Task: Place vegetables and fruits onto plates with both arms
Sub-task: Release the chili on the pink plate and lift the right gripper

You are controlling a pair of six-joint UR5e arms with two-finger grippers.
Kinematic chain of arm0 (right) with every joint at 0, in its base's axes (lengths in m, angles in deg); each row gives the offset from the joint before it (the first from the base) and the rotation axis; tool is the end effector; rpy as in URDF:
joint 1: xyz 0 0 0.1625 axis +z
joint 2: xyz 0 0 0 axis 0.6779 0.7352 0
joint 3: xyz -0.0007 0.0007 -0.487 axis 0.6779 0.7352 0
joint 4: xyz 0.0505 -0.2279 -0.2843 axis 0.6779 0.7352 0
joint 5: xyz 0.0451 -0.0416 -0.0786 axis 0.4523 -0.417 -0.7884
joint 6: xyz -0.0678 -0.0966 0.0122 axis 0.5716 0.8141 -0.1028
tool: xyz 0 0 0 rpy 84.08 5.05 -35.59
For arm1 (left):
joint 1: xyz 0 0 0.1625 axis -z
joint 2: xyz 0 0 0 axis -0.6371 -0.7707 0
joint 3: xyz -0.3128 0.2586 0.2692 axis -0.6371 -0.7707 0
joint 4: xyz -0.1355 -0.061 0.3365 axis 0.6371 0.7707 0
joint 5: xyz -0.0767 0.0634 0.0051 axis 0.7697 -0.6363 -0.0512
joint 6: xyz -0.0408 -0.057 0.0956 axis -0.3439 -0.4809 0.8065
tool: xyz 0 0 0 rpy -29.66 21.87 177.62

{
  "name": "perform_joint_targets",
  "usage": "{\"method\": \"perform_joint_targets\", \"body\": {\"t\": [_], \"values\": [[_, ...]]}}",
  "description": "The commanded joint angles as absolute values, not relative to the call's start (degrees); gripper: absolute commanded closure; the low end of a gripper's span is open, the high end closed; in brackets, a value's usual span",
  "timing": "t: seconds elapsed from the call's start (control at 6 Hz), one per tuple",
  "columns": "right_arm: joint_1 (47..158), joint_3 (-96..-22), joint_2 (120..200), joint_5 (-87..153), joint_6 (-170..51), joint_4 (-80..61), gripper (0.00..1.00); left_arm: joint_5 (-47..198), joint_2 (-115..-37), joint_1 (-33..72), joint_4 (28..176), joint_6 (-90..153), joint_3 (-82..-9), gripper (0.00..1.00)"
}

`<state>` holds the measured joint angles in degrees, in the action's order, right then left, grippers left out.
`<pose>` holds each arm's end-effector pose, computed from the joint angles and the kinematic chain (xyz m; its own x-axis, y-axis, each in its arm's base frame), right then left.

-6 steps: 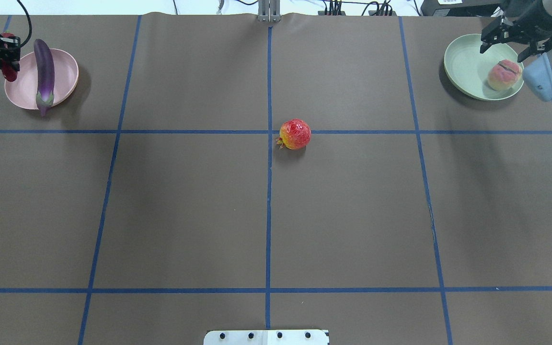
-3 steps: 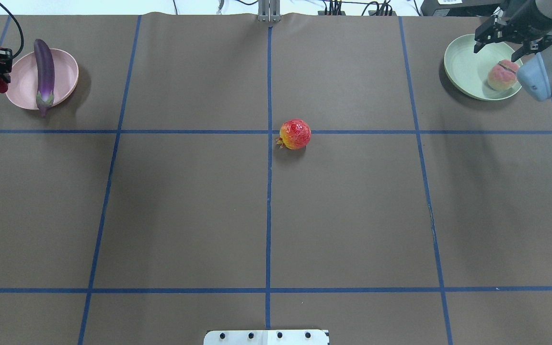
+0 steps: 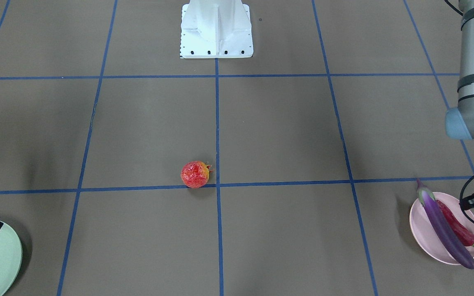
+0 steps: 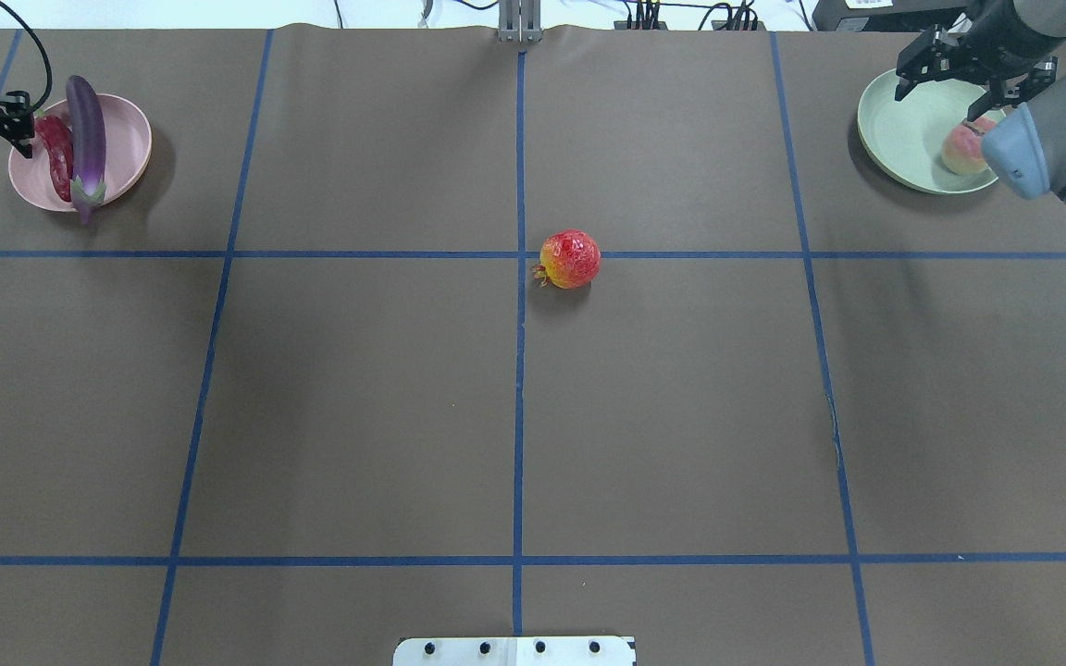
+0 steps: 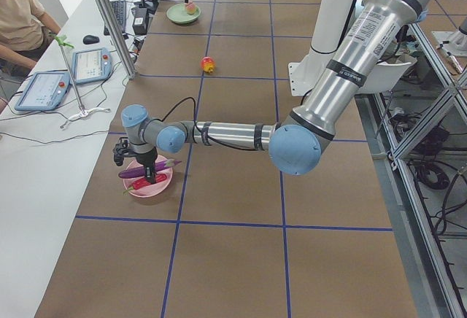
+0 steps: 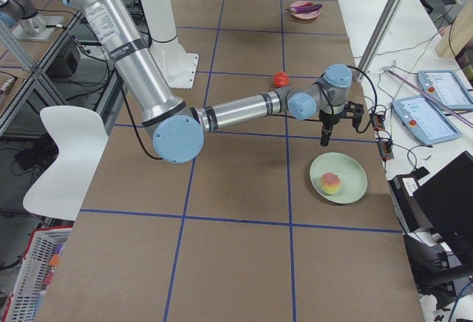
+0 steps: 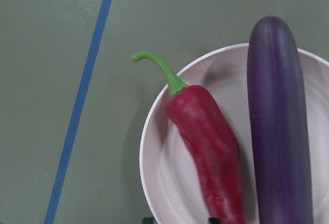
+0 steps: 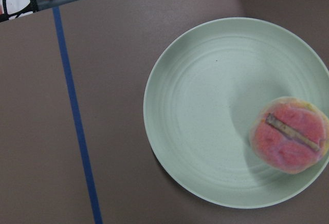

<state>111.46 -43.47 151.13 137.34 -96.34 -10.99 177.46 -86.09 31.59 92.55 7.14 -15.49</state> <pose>-0.1958 -0.6719 0.5215 0.6179 0.2970 0.7280 -0.3183 0.9411 -0.1137 0.1644 -0.6919 0.6476 0.7667 -0.2384 -0.5962 0.2212 0.9697 -0.1033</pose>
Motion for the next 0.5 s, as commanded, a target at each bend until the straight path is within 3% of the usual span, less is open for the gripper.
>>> {"method": "perform_joint_targets", "body": {"t": [0.0, 0.33], "values": [[106.3, -51.7, 151.8, 137.8, -110.2, -10.3, 0.0, 181.6, -88.1, 31.6, 92.4, 7.1, -16.2, 0.0], [95.9, -59.0, 150.7, 134.3, -129.3, -10.2, 0.0, 185.0, -89.7, 31.6, 92.7, 6.4, -19.1, 0.0]]}}
